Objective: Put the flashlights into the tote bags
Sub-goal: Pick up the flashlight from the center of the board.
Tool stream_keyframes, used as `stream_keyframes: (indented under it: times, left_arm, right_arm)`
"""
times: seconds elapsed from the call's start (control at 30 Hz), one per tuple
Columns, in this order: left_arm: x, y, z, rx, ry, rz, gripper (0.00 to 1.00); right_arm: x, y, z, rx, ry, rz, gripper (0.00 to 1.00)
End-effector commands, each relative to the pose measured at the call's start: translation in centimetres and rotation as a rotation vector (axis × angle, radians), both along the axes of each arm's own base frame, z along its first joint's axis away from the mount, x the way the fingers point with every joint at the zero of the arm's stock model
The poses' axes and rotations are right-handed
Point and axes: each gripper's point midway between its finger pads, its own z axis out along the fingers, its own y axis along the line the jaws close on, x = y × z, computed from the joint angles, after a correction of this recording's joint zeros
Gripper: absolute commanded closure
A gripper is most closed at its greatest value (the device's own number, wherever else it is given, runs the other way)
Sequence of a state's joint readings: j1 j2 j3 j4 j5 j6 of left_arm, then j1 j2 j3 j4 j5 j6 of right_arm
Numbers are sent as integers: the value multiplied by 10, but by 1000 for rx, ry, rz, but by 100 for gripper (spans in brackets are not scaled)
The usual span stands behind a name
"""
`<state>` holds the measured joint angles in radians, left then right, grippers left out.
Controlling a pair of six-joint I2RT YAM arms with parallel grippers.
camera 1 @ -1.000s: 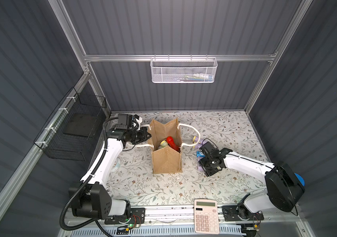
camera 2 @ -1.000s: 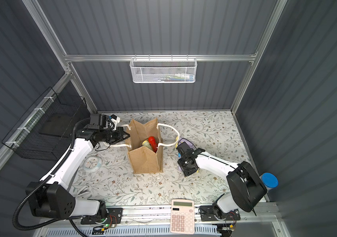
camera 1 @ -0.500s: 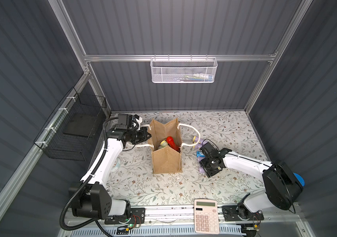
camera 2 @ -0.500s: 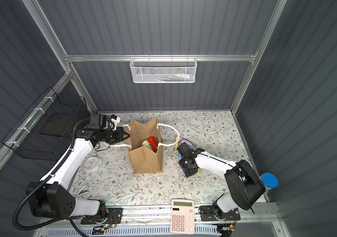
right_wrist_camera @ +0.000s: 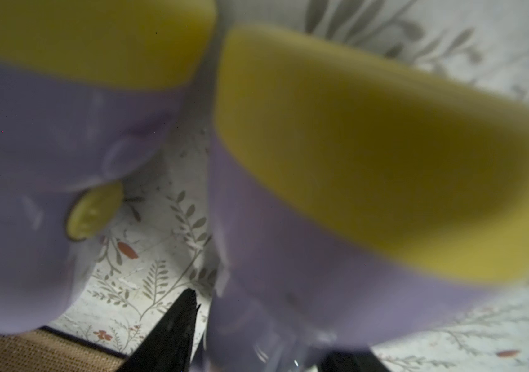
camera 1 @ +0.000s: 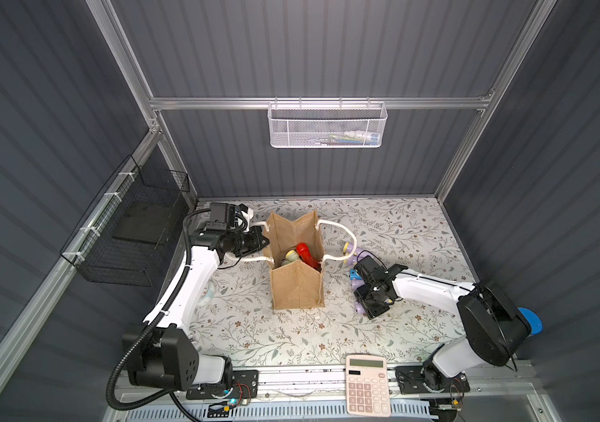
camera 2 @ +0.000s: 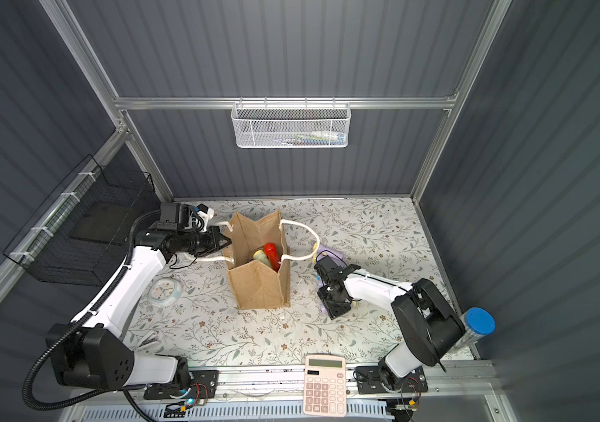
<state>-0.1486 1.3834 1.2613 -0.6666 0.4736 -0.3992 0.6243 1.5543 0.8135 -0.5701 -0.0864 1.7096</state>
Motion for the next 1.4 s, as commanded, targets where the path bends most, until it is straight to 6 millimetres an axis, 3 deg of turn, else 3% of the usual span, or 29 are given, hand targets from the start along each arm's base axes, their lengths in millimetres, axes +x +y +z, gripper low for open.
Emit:
stream_keyframes:
  times: [0.0, 0.13, 0.33, 0.5, 0.7, 0.9, 1.0, 1.13, 1.27, 1.37]
  left_arm:
    - [2, 1, 17, 4, -54, -12, 100]
    - [3, 2, 17, 5, -55, -10, 100]
    - [3, 1, 17, 0, -55, -11, 100]
    - [4, 0, 18, -4, -57, -12, 100]
    - [5, 0, 20, -8, -60, -7, 100]
    - [6, 0, 25, -9, -68, -11, 100]
    - [6, -1, 24, -16, -62, -13, 100]
    - [5, -4, 22, -40, -54, -13, 100]
    - [5, -3, 24, -33, -66, -10, 100]
    - [4, -3, 26, -36, -68, -15, 100]
  right_arm:
    - [-14, -7, -17, -29, 64, 0, 45]
    - [-15, -14, -11, -41, 35, -13, 54]
    - [-21, -25, -3, -57, 3, -18, 76]
    - [-16, -39, 23, -102, -90, 4, 88]
    - [8, -62, 85, -213, -305, 72, 96]
    - [39, -81, 183, -353, -584, 230, 100]
    - [57, -72, 230, -362, -697, 334, 100]
    - [83, -37, 272, -294, -804, 494, 100]
    - [104, 14, 303, -142, -894, 633, 100]
    - [116, 49, 313, -47, -918, 718, 100]
